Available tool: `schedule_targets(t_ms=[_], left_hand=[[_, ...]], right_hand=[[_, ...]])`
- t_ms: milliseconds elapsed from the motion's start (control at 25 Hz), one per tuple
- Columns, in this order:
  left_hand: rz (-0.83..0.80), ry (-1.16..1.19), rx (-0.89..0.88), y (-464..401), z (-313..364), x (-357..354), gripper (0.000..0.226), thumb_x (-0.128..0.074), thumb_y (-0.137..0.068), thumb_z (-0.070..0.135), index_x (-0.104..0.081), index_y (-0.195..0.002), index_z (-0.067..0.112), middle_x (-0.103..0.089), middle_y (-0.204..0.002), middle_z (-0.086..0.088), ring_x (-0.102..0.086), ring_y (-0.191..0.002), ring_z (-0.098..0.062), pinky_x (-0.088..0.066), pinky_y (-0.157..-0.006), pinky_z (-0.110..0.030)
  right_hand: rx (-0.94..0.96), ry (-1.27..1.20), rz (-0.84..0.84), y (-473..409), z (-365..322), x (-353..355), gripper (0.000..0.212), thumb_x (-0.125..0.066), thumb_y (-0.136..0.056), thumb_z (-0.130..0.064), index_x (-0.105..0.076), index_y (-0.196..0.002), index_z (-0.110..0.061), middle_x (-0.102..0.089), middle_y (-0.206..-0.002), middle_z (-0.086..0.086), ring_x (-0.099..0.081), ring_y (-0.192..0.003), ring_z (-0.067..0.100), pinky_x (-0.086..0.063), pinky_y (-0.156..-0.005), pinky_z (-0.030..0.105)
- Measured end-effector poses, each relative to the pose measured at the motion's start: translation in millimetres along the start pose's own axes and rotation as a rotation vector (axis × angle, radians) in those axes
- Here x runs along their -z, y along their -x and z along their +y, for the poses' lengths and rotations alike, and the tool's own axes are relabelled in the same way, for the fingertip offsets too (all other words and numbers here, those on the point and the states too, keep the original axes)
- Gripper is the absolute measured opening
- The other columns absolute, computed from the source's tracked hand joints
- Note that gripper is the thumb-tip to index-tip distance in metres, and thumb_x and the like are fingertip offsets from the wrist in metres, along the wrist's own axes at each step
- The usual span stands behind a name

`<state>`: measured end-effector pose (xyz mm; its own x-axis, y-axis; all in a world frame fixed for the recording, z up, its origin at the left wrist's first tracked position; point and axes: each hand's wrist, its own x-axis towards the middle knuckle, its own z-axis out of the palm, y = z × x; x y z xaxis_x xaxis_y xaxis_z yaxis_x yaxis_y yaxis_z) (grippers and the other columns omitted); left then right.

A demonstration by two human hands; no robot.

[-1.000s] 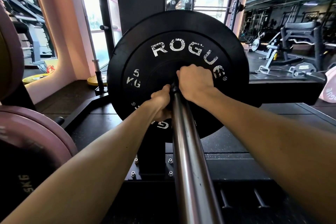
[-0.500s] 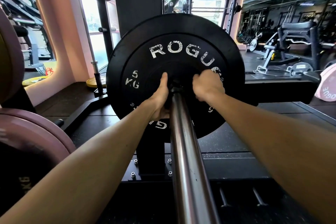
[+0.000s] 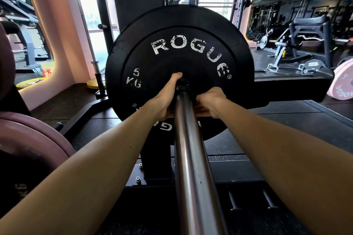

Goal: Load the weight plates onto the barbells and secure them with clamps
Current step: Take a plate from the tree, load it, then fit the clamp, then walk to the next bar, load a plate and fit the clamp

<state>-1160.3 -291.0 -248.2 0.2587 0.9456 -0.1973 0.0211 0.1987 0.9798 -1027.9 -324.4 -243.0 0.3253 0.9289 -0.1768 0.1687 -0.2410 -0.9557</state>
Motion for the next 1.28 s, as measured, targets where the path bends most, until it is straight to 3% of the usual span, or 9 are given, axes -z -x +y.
schedule_targets(t_ms=[120,240,480,640,800,960,1040,1160,1280], left_hand=[[0.056,0.013,-0.004,-1,-2,-3,0.067,-0.053,-0.076,0.074,-0.073,-0.099,0.014,-0.072,-0.085,-0.008,-0.068,-0.08,-0.025,-0.057,-0.081,-0.036],[0.148,0.041,0.0,-5,-3,-2,0.091,-0.055,-0.061,0.074,-0.063,-0.125,0.011,-0.072,-0.103,-0.012,-0.069,-0.082,-0.027,-0.055,-0.062,-0.032],[0.082,0.021,0.093,4,-1,5,0.108,-0.061,-0.053,0.08,-0.053,-0.136,0.012,-0.07,-0.117,-0.014,-0.072,-0.094,-0.031,-0.06,-0.071,-0.043],[0.261,-0.285,-0.091,20,-6,9,0.069,-0.038,-0.09,0.075,-0.034,-0.132,0.02,-0.06,-0.121,-0.01,-0.065,-0.102,-0.028,-0.058,-0.081,-0.045],[0.226,-0.384,-0.104,56,-15,10,0.027,-0.036,-0.105,0.045,-0.04,-0.117,0.02,-0.061,-0.088,-0.007,-0.062,-0.068,-0.018,-0.052,-0.058,-0.031],[0.213,-0.542,-0.079,100,-19,10,0.022,-0.043,-0.105,0.033,-0.047,-0.125,0.025,-0.061,-0.088,-0.004,-0.062,-0.069,-0.018,-0.055,-0.066,-0.032],[0.166,-0.769,-0.09,120,-24,10,0.028,-0.051,-0.101,0.03,-0.051,-0.127,0.019,-0.062,-0.097,-0.007,-0.063,-0.083,-0.023,-0.051,-0.07,-0.032],[0.1,-0.993,0.001,162,-24,2,0.037,-0.058,-0.095,0.032,-0.054,-0.128,0.016,-0.061,-0.107,-0.001,-0.058,-0.101,-0.021,-0.038,-0.081,-0.027],[0.009,-1.123,0.175,211,-19,2,0.049,-0.06,-0.093,0.041,-0.05,-0.136,0.019,-0.062,-0.124,-0.007,-0.058,-0.114,-0.028,-0.042,-0.088,-0.031]], right_hand=[[-0.009,0.003,-0.039,6,2,0,0.021,-0.056,-0.096,-0.003,-0.057,-0.076,0.003,-0.061,-0.066,0.017,-0.06,-0.052,0.025,-0.052,-0.039,0.03],[0.008,0.05,0.034,-2,-3,-1,0.022,-0.05,-0.094,0.008,-0.055,-0.074,0.002,-0.061,-0.063,0.02,-0.061,-0.047,0.027,-0.053,-0.039,0.032],[0.205,0.228,0.12,1,1,-2,0.029,-0.049,-0.088,0.009,-0.068,-0.102,-0.007,-0.066,-0.099,0.017,-0.068,-0.058,0.028,-0.06,-0.053,0.043],[0.322,0.328,0.041,9,5,9,0.032,-0.05,-0.088,0.003,-0.07,-0.107,-0.013,-0.068,-0.107,0.012,-0.073,-0.08,0.029,-0.062,-0.066,0.039],[0.356,0.407,-0.087,28,14,27,0.038,-0.057,-0.091,-0.007,-0.063,-0.129,-0.014,-0.067,-0.115,0.01,-0.069,-0.097,0.023,-0.06,-0.072,0.033],[0.354,0.518,-0.23,61,17,45,0.041,-0.059,-0.091,-0.008,-0.061,-0.131,-0.015,-0.067,-0.113,0.007,-0.064,-0.096,0.016,-0.051,-0.077,0.021],[0.327,0.609,-0.258,79,20,56,0.043,-0.062,-0.089,-0.01,-0.061,-0.132,-0.014,-0.065,-0.123,0.007,-0.061,-0.107,0.018,-0.046,-0.085,0.02],[0.171,0.689,-0.353,115,30,74,0.046,-0.066,-0.089,-0.016,-0.059,-0.134,-0.017,-0.062,-0.119,0.007,-0.06,-0.097,0.017,-0.043,-0.078,0.02],[0.058,0.782,-0.463,157,41,93,0.054,-0.066,-0.089,-0.02,-0.052,-0.141,-0.019,-0.054,-0.14,0.006,-0.053,-0.125,0.025,-0.04,-0.092,0.023]])
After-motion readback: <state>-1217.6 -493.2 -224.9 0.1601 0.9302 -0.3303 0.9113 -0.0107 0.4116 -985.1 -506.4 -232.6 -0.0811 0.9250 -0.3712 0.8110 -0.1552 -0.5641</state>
